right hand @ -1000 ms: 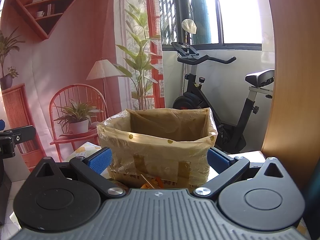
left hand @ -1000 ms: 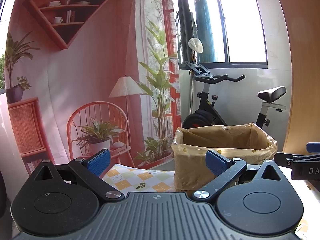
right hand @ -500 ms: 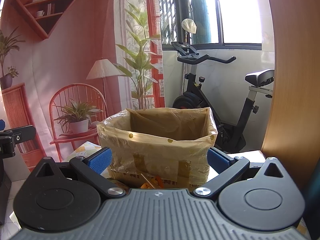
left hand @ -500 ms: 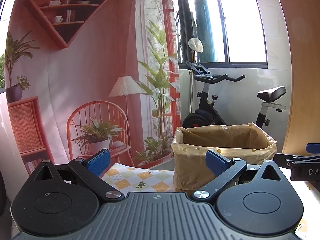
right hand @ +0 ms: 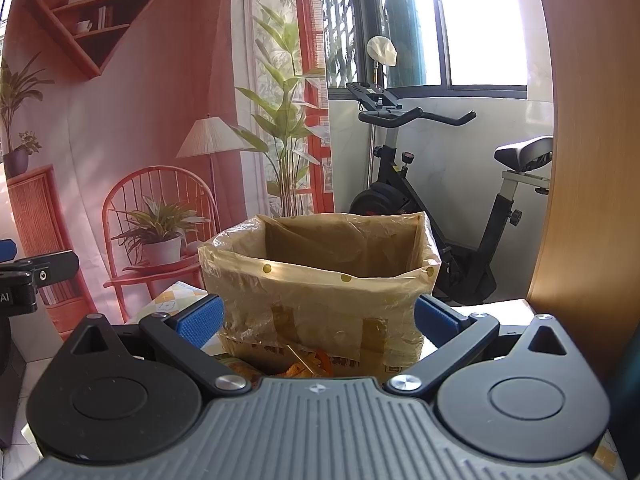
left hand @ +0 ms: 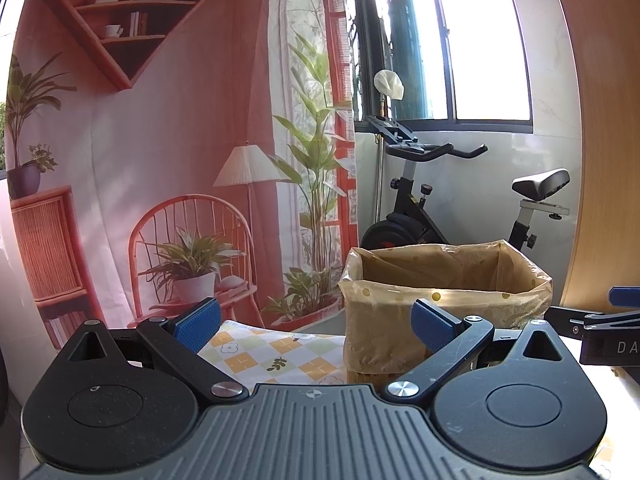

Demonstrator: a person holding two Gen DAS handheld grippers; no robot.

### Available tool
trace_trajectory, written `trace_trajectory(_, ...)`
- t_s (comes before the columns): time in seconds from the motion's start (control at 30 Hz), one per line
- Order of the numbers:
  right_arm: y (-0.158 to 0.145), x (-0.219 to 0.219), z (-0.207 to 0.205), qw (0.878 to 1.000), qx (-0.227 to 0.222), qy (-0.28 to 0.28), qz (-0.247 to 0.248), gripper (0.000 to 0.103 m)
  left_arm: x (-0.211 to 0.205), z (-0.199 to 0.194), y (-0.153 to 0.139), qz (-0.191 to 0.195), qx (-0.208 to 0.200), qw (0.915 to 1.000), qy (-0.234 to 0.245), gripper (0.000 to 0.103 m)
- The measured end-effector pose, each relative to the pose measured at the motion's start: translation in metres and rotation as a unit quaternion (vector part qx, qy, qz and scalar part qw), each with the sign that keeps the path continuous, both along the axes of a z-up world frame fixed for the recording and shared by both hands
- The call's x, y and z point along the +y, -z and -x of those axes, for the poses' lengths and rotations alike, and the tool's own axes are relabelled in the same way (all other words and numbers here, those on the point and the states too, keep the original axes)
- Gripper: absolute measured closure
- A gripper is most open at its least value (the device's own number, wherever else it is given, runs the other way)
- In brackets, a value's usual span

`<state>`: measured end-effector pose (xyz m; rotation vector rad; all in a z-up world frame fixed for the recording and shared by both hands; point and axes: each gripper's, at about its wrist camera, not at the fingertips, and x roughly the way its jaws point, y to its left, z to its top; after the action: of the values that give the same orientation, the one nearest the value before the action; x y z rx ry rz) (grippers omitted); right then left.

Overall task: Organize snacks
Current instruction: 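Move left tool to the black round cake while right tool approaches the orange snack bar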

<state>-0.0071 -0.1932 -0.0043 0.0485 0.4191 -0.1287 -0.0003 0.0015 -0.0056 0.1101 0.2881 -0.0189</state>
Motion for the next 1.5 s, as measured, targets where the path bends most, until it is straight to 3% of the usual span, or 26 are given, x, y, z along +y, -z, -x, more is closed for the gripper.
trace_trajectory(0.2, 0.009, 0.004, -0.002, 1.0, 0.004, -0.002, 0.008, 0.0, 0.019, -0.004, 0.014, 0.066, 0.018, 0.9974, 0.025, 0.0)
trace_trajectory(0.27, 0.017, 0.004, -0.002, 1.0, 0.007, -0.004, 0.009, 0.0, 0.028, -0.003, 0.025, 0.08, 0.019, 0.9965, 0.013, 0.0)
trace_trajectory(0.5, 0.062, 0.009, -0.002, 1.0, 0.023, -0.016, -0.009, 0.0, 0.047, -0.006, 0.06, 0.077, 0.041, 0.9962, -0.004, 0.0)
trace_trajectory(0.67, 0.098, 0.017, 0.005, 0.999, 0.038, -0.014, -0.007, 0.0, 0.055, -0.007, 0.09, 0.086, 0.059, 0.9944, 0.017, 0.001)
trace_trajectory(0.8, 0.114, 0.016, 0.01, 0.998, 0.056, -0.008, 0.003, 0.001, 0.049, -0.004, 0.118, 0.069, 0.071, 0.9946, 0.032, 0.002)
trace_trajectory(0.97, 0.134, 0.016, 0.016, 0.996, 0.083, -0.015, -0.012, 0.005, 0.049, -0.005, 0.141, 0.057, 0.089, 0.994, 0.027, 0.01)
trace_trajectory(1.1, 0.149, 0.019, 0.019, 0.993, 0.107, -0.029, -0.042, 0.013, 0.049, -0.001, 0.15, 0.041, 0.094, 0.9945, 0.022, 0.011)
trace_trajectory(1.5, 0.17, 0.032, 0.013, 0.979, 0.155, -0.053, -0.119, 0.017, 0.046, 0.001, 0.158, 0.035, 0.107, 0.9934, 0.025, 0.015)
